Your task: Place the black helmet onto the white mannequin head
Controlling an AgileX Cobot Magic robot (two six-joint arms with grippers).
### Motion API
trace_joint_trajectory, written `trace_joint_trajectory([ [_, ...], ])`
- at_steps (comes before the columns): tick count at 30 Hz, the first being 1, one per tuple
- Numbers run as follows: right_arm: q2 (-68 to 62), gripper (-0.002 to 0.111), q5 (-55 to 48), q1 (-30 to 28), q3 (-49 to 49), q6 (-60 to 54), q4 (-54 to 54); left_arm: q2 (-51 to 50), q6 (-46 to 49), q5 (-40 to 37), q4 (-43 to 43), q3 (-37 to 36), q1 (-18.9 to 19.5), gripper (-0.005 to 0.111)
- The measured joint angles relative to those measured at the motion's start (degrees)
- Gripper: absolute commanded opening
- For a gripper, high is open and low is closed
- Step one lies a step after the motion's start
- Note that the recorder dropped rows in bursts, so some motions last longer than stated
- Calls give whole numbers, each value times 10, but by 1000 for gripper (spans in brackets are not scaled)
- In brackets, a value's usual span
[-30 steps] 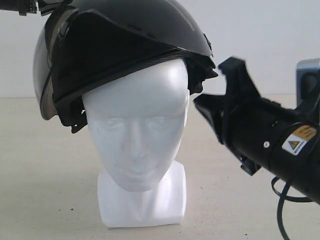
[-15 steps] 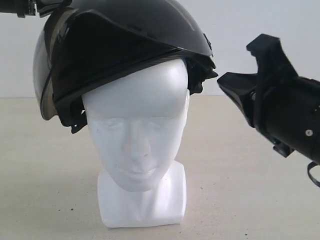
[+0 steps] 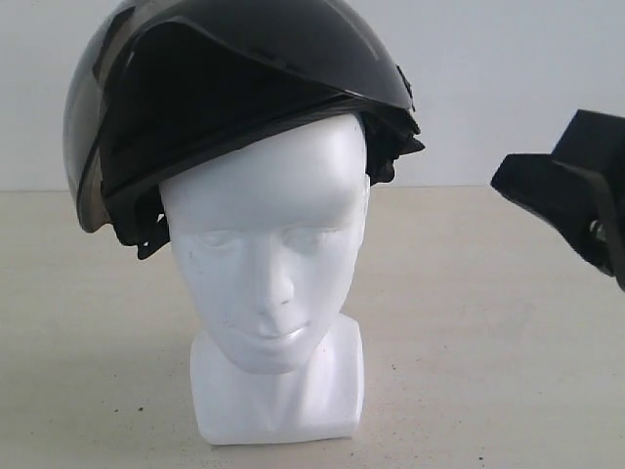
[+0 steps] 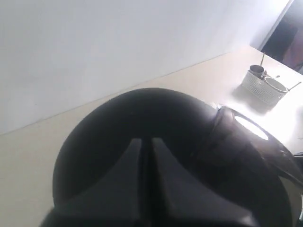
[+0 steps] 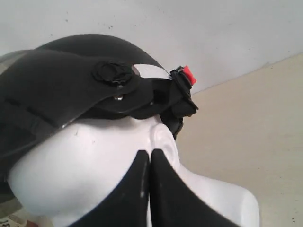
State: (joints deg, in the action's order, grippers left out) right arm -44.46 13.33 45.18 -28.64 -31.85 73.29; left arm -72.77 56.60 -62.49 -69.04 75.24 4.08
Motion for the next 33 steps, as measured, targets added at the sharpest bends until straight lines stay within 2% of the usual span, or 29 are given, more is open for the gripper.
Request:
trace_joint_trajectory([
  [3, 0, 0, 12, 0, -43, -305, 213, 50, -23, 1, 9, 0, 13, 4],
  [8, 0, 0, 124, 0, -154, -597, 263, 107, -51, 11, 36, -14, 14, 4],
  [11, -2, 0, 261, 0, -223, -831, 264, 149, -62, 32, 38, -46, 14, 4],
  [18, -16, 0, 505, 0, -268, -892, 264, 187, -71, 48, 42, -69, 14, 4],
  [21, -21, 0, 553, 0, -258, -894, 265, 193, -76, 48, 42, -70, 14, 4],
  [28, -30, 0, 558, 0, -180, -892, 270, 195, -93, 49, 45, -70, 14, 4],
  [33, -30, 0, 457, 0, -170, -894, 276, 200, -103, 51, 50, -70, 14, 4],
])
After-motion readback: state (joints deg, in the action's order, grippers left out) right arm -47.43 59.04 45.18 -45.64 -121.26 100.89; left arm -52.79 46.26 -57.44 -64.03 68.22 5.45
